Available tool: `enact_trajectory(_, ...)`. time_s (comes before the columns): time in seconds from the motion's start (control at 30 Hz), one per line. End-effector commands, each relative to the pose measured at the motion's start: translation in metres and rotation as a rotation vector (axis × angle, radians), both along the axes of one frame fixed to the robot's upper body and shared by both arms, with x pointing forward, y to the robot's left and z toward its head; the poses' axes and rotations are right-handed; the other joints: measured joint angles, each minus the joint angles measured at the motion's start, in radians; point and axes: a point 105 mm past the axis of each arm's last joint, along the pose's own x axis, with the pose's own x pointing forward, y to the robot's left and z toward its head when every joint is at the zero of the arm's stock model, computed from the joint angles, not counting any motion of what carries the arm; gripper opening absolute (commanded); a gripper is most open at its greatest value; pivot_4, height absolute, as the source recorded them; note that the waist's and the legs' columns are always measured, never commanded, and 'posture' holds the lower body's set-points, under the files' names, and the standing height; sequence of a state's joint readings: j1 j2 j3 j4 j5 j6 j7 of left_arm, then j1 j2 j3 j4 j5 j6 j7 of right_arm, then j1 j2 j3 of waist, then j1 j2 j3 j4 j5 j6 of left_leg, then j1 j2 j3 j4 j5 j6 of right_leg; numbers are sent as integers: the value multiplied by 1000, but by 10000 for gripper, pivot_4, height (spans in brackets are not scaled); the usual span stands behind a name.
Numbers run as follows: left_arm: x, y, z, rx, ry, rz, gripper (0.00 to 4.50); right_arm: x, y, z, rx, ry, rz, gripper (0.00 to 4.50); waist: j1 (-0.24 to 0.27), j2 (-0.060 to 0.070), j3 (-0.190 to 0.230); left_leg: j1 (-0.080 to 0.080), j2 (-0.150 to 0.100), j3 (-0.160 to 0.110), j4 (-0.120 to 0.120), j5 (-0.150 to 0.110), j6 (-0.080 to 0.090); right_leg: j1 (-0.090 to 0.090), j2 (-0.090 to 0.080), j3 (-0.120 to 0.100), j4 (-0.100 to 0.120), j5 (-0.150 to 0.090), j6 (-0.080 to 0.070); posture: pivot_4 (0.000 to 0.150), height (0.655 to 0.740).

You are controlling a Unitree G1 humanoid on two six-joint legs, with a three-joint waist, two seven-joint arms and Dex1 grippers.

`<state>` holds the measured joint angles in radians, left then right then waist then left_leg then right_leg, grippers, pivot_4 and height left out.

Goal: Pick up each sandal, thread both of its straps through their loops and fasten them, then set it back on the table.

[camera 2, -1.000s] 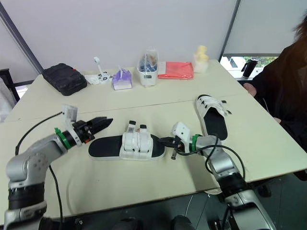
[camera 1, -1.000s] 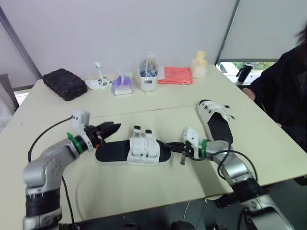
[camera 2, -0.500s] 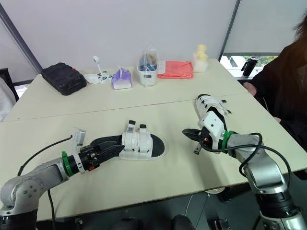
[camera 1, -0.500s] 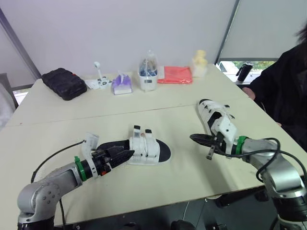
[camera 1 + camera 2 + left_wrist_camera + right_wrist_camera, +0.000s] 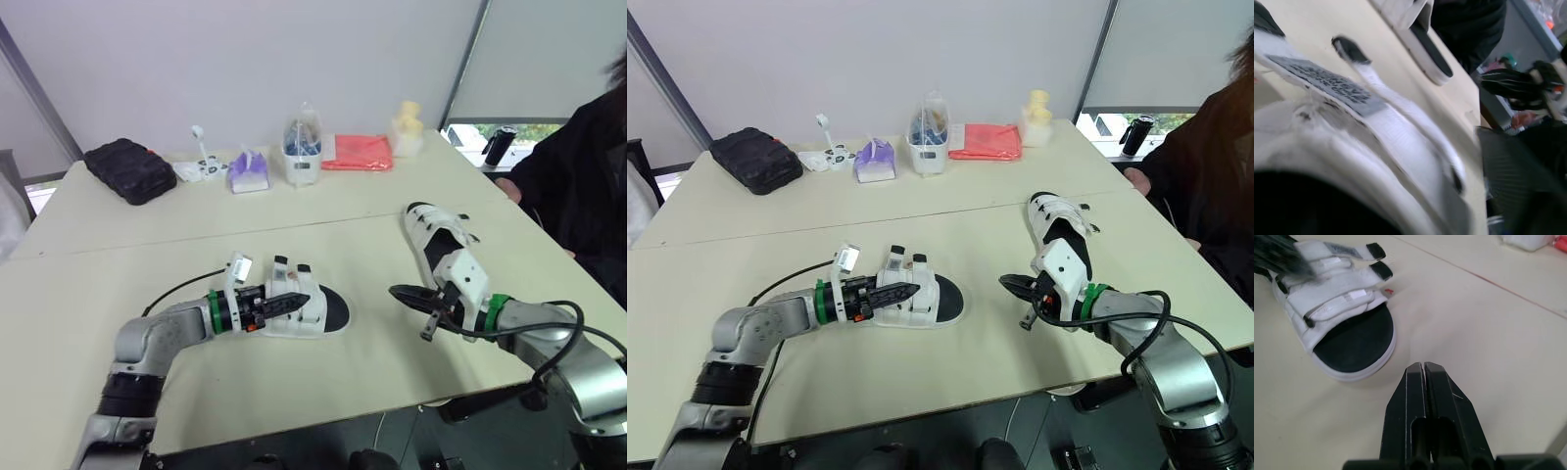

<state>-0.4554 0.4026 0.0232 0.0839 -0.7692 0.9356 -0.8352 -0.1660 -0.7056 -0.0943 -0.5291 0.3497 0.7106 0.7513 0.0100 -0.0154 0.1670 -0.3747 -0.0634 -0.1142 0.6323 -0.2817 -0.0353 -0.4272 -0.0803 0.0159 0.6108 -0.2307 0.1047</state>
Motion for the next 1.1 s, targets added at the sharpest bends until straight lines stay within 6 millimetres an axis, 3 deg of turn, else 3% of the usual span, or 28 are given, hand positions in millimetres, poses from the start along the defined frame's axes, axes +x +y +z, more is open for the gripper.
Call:
enact_trajectory(0.03, 5, -7, 11, -7, -60, -17, 10307, -5, 3, 11, 1, -50, 8, 0, 3, 0, 0, 0, 0, 0, 0, 0, 0, 0, 0, 0, 0, 0, 0, 1500, 7400)
enact_trajectory(0.1, 6, -12, 18, -24, -84, -18, 263, -6, 3, 10, 3, -48, 5, 0, 5, 0, 0, 0, 0, 0, 0, 0, 0, 0, -1, 0, 0, 0, 0, 1500, 7400)
enact_trajectory(0.2, 14, -18, 37, -71, -145, 35, 263, -7, 4, 8, 8, -45, 3, 0, 5, -1, 0, -1, -1, 0, 1, 0, 0, 0, -1, 0, 0, 0, 0, 1500, 7400)
enact_trajectory(0.3, 59, -19, 84, -223, -254, 375, 263, -5, 7, 4, 28, -35, 2, 0, 13, -4, 2, -2, -1, -1, 4, 0, 0, 1, -1, 0, 1, 1, 1, 1500, 7400)
enact_trajectory(0.37, 88, -12, 94, -316, -210, 617, 263, -3, 12, 1, 41, -23, 14, 0, 29, -6, 4, -6, -1, -3, 11, 0, 0, 0, 0, -1, 1, 2, 3, 1500, 7400)
enact_trajectory(0.43, 101, -11, 95, -362, -173, 735, 263, -1, 15, -1, 47, -17, 25, 0, 27, -5, 3, -8, 0, -1, 15, 0, 0, 0, 0, -1, 1, 3, 4, 1500, 7400)
enact_trajectory(0.57, 121, 10, 97, -401, -147, 1021, 263, 0, 19, -2, 44, -15, 46, 0, 27, -5, 3, -5, -2, 4, 15, 0, -1, 1, 0, 3, 0, 3, 5, 1500, 7400)
enact_trajectory(0.63, 125, 25, 85, -382, -127, 1151, 263, 1, 19, -3, 43, -14, 49, 0, 29, -6, 4, -6, -6, 3, 15, 0, -1, 0, 0, 3, 1, 3, 5, 1500, 7400)
enact_trajectory(0.7, 128, 32, 70, -387, -70, 1225, 263, 3, 22, -3, 42, -14, 56, 0, 30, -7, 4, -7, -7, 2, 15, 0, -1, -1, -1, 2, 1, 4, 6, 1500, 7400)
enact_trajectory(0.83, 127, 21, 50, -384, -4, 1213, 263, 5, 25, -2, 50, -15, 70, 0, 34, -8, 5, -11, -8, 0, 18, 0, 0, -1, -2, 2, 0, 5, 8, 1500, 7400)
enact_trajectory(0.87, 127, 21, 45, -366, 0, 1218, 8657, 6, 26, -2, 50, -14, 73, 0, 35, -8, 5, -12, -9, 0, 20, 0, 0, -1, -2, 1, 0, 5, 9, 1500, 7400)
enact_trajectory(0.93, 127, 25, 39, -348, 10, 1235, 16105, 6, 28, -3, 51, -12, 80, 0, 31, -8, 5, -12, -9, 0, 21, 0, 1, -1, -2, 2, -1, 6, 10, 1500, 7400)
enact_trajectory(1.1, 118, 43, 28, -264, 20, 1265, 42673, 5, 35, -7, 64, -2, 99, 0, 25, -7, 4, -10, -9, 0, 20, 0, 1, -1, -2, 2, 1, 6, 10, 1500, 7400)
